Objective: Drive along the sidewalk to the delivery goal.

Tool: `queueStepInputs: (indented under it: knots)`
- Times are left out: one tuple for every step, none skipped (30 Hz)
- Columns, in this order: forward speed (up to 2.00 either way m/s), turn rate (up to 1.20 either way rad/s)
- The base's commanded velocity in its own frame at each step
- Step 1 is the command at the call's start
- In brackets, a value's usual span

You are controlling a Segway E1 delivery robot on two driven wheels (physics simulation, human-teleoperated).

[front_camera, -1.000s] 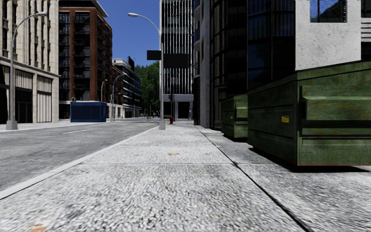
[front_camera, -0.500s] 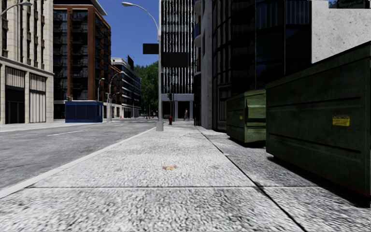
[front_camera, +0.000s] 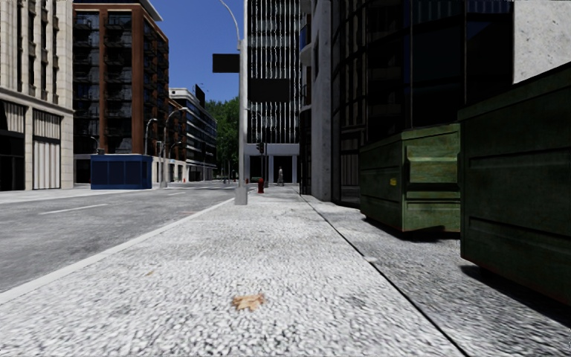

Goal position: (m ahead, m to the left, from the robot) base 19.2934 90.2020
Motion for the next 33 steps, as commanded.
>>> queueStepInputs:
  knots:
    - [2.0,0.0]
    - [2.0,0.0]
    - [2.0,0.0]
    - [2.0,0.0]
    - [2.0,0.0]
    - [2.0,0.0]
    - [2.0,0.0]
    - [2.0,0.0]
    - [2.0,0.0]
    - [2.0,0.0]
    - [2.0,0.0]
    - [2.0,0.0]
    - [2.0,0.0]
    - [2.0,0.0]
    - [2.0,0.0]
    - [2.0,0.0]
    - [2.0,0.0]
    - [2.0,0.0]
    - [2.0,0.0]
    - [2.0,0.0]
    - [2.0,0.0]
    - [2.0,0.0]
    - [2.0,0.0]
    - [2.0,0.0]
    - [2.0,0.0]
    - [2.0,0.0]
    - [2.0,0.0]
    - [2.0,0.0]
    - [2.0,0.0]
    - [2.0,0.0]
    - [2.0,0.0]
    - [2.0,0.0]
    - [2.0,0.0]
